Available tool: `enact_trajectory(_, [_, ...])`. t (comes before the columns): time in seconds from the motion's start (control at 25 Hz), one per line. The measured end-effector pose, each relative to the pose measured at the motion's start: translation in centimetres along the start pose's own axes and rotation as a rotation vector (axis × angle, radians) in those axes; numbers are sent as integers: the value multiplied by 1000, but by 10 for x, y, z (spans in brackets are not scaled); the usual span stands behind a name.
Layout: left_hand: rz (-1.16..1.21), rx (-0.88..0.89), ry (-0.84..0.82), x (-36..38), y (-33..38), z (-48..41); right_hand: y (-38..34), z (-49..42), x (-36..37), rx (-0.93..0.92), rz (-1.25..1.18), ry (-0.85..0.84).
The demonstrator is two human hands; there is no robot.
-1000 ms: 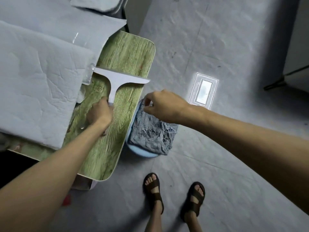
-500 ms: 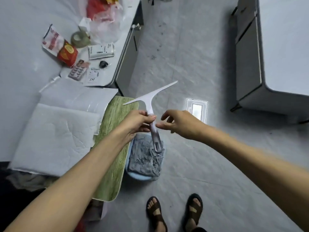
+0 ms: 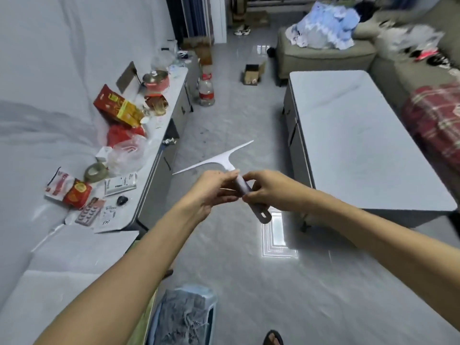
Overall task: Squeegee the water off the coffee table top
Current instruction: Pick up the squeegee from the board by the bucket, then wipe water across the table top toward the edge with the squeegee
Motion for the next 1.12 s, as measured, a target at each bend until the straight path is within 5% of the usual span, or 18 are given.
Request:
enact_trajectory(0.2, [-75,7,-91,72,64,-76,51,-38,-95,131,-47,56])
enact_trajectory(0.4, [-284,-12,-207,112,111,-211,136,-136,-161,204,197,222])
enact_trajectory(0.88, [-999,368,-426,209,303,-571,325,-339,-400,618,-77,293])
enact_trajectory(1.12, [-1259,366,-574,273,359,-767,451,-478,-497,718,-327,330])
Point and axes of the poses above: each hand's wrist, its own z-axis away from the middle knuckle, its own x-axis out of the palm, y = z × x, the point moved 4 cm from there along -z, towards the middle knuckle
